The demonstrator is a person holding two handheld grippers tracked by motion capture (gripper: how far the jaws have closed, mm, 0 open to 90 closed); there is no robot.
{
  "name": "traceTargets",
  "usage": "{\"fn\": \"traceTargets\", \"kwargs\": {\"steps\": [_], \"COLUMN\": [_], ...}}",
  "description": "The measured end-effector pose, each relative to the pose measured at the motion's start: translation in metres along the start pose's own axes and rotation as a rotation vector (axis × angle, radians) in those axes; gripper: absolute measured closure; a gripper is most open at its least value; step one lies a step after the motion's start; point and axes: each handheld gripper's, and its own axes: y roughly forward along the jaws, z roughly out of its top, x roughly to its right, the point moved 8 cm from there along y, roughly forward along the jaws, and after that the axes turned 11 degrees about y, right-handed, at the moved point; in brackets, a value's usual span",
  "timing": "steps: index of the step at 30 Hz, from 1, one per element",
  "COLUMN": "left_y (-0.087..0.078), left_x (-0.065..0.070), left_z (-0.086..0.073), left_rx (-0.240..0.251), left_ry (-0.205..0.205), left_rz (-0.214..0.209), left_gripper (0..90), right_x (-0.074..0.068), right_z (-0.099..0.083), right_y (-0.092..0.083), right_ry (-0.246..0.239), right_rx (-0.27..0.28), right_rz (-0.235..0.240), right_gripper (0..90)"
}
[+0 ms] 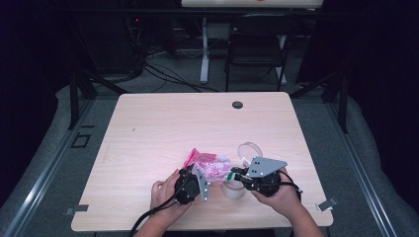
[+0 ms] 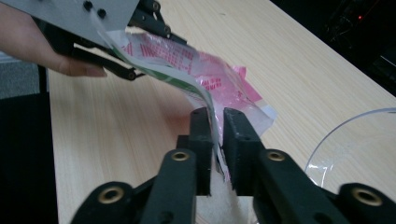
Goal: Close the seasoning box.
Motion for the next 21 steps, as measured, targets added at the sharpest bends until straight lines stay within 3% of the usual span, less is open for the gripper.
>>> {"fn": "traceTargets", "kwargs": {"steps": [7,14,18,21], "left_y": [0.005,0.006,0.004,0.0], "left_x": [0.006,-0.005,-0.018,-0.029], "left_z": [-0.011,-0.027,-0.037,-0.049], "left_rx": [0.027,0.058,0.064,0.054], "left_ry": [-0.142,-0.355,-0.455,-0.47], "left_rz": [-0.077,-0.157,-0.165,-0.134], "left_gripper": [72.3,73.2,73.3,73.3], "right_x": [0.003,0.006,0.01,0.017], "right_z": [0.013,0.017,0.023,0.024], "right_y": [-0.011,-0.022,-0.033,-0.041], "right_ry": [0.049,0.087,0.1,0.122], "right_rx": [0.076,0.101,0.138,0.151], "right_rz": [0.003,0.006,-0.016,-0.033], "right_gripper": [62.2,61.3,62.1,65.9]}}
